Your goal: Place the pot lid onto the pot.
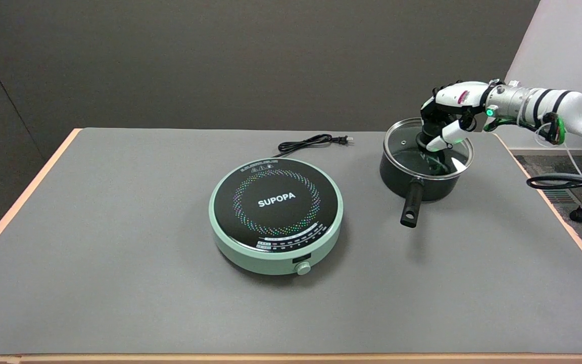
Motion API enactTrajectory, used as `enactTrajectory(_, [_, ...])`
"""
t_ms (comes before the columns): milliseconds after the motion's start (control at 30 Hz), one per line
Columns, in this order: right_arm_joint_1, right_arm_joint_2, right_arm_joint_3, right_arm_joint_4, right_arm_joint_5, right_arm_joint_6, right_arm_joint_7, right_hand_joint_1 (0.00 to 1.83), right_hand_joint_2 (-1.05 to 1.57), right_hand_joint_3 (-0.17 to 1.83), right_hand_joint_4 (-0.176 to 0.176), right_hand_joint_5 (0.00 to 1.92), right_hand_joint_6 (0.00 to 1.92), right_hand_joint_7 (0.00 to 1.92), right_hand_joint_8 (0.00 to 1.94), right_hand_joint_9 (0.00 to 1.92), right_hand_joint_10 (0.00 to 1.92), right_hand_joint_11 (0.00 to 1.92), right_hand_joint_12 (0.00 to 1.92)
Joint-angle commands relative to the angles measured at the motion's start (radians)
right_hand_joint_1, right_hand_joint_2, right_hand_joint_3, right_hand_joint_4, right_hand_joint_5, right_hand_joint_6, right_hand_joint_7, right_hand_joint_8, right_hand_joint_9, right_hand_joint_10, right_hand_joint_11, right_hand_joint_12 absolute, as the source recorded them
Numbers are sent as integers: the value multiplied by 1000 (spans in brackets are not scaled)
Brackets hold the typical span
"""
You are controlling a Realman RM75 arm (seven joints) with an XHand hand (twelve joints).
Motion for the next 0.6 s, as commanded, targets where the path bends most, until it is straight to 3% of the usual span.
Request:
enactTrajectory(33, [75,-47,-86,66,-11,16,8,1215,1020,292,-60,762,1313,1029,1041,930,1402,699,1343])
enactTrajectory(600, [71,-65,-98,93,-11,25,8,1215,1021,291,-61,762,1314,1029,1041,930,1397,687,1348])
